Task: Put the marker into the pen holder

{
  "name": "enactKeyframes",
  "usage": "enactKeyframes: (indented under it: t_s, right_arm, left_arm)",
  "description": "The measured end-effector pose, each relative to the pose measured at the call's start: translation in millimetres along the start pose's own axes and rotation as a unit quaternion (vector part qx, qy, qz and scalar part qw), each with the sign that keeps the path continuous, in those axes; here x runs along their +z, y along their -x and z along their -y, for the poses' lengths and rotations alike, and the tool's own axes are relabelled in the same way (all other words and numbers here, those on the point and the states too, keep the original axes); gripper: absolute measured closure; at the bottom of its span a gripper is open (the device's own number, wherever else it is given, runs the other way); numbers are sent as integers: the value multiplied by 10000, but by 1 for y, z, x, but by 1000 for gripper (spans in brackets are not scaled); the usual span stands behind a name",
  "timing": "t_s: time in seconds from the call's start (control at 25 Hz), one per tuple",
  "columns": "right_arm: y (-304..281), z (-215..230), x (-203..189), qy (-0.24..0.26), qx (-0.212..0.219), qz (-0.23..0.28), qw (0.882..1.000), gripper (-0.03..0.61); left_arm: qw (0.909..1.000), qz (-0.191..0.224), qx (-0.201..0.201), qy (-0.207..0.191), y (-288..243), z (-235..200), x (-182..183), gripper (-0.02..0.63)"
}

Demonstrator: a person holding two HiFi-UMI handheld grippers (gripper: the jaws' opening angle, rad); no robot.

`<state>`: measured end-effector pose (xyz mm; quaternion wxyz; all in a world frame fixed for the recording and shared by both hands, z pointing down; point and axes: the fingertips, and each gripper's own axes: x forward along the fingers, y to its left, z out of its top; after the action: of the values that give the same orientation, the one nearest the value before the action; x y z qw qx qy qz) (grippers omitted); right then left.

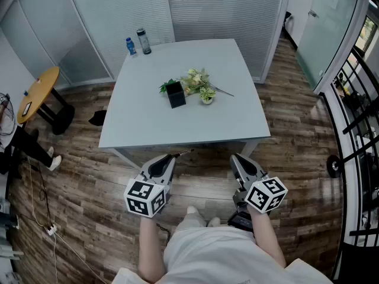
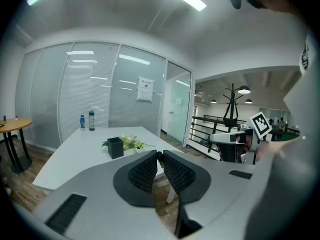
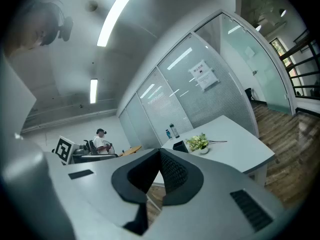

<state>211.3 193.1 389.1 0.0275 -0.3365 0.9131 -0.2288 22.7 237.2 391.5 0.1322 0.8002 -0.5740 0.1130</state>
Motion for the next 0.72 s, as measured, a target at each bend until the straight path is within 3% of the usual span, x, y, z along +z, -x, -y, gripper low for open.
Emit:
enactKeyframes:
  t_s: [0.72]
  right_arm:
    - [-12,-19,-4,180,144,61,9997,561]
  left_arm:
    - [9998,-34,167,-73,28,-19,-2,569]
